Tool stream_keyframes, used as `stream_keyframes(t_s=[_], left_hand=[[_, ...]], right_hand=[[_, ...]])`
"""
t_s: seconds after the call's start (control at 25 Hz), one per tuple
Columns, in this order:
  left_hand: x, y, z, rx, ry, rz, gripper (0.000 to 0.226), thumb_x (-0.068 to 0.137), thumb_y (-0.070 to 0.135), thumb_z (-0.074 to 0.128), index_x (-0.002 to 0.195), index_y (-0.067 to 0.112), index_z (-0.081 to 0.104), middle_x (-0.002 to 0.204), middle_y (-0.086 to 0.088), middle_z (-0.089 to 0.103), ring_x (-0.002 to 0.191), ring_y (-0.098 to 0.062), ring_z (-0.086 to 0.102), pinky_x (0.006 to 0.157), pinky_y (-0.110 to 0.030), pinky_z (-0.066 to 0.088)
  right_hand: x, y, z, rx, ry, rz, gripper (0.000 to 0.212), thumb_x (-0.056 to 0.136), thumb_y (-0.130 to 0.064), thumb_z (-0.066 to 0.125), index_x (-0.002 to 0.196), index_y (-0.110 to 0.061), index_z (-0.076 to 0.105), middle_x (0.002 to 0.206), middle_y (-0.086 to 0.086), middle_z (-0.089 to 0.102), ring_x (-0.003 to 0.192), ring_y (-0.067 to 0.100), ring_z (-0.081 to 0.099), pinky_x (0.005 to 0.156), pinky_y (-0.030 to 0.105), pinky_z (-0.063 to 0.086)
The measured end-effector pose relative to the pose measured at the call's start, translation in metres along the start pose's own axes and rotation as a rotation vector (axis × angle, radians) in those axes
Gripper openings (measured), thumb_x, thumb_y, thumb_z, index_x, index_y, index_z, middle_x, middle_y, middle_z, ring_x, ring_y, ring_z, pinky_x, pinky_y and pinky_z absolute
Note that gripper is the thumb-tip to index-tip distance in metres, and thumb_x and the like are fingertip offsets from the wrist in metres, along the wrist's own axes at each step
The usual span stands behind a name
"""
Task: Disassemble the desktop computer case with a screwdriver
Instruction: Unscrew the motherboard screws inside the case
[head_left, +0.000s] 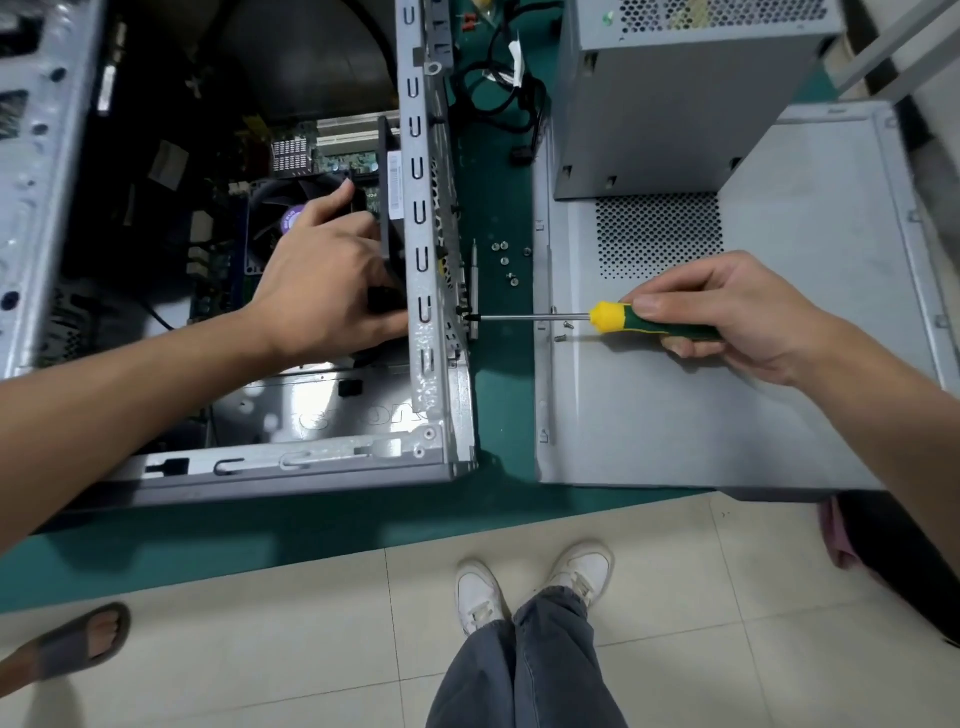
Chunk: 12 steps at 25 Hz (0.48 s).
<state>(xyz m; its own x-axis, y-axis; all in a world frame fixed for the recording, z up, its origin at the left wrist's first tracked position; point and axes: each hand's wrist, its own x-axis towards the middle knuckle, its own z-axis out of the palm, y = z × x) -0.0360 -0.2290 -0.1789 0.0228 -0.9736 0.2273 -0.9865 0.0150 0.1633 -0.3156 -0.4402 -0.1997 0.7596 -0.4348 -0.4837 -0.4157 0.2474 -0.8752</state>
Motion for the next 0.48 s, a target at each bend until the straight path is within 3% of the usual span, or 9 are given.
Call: stream_keyframes(t_s=[0.12, 0.24, 0.4, 0.48], left_hand=[[0.000, -0.002, 0.000, 0.013, 0.009, 0.000, 0.057, 0.083, 0.054, 0.045, 0.075, 0.007, 0.077, 0.074, -0.013, 0.070, 0.088, -0.038, 0.066, 0.108, -0.043, 0.024], [-0.001, -0.002, 0.001, -0.004, -0.006, -0.015, 0.070, 0.091, 0.062, 0.036, 0.072, 0.007, 0.076, 0.072, -0.014, 0.069, 0.089, -0.038, 0.066, 0.109, -0.043, 0.025], [-0.001, 0.000, 0.001, 0.009, 0.000, -0.012, 0.069, 0.091, 0.059, 0.035, 0.071, 0.007, 0.076, 0.071, -0.015, 0.068, 0.088, -0.037, 0.065, 0.107, -0.051, 0.031], [0.000, 0.000, 0.000, -0.012, -0.013, -0.010, 0.083, 0.095, 0.066, 0.024, 0.071, 0.005, 0.076, 0.070, -0.015, 0.068, 0.087, -0.037, 0.065, 0.107, -0.046, 0.029]], right_hand=[[-0.003, -0.005, -0.002, -0.071, -0.023, -0.003, 0.046, 0.055, -0.039, 0.087, 0.094, -0.017, 0.079, 0.065, 0.012, 0.063, 0.053, 0.020, 0.051, 0.046, 0.024, 0.038], [-0.003, -0.009, -0.002, -0.099, -0.011, -0.016, 0.043, 0.053, -0.035, 0.086, 0.093, -0.018, 0.079, 0.082, 0.020, 0.067, 0.063, 0.025, 0.056, 0.050, 0.019, 0.049], [0.001, -0.017, -0.001, -0.009, -0.063, 0.044, 0.038, 0.066, -0.039, 0.077, 0.090, -0.010, 0.078, 0.076, 0.018, 0.067, 0.051, 0.018, 0.055, 0.034, 0.017, 0.034], [0.002, -0.021, -0.003, 0.020, -0.046, 0.038, 0.027, 0.069, -0.030, 0.074, 0.087, -0.011, 0.076, 0.073, 0.013, 0.067, 0.051, 0.018, 0.059, 0.035, 0.016, 0.036]])
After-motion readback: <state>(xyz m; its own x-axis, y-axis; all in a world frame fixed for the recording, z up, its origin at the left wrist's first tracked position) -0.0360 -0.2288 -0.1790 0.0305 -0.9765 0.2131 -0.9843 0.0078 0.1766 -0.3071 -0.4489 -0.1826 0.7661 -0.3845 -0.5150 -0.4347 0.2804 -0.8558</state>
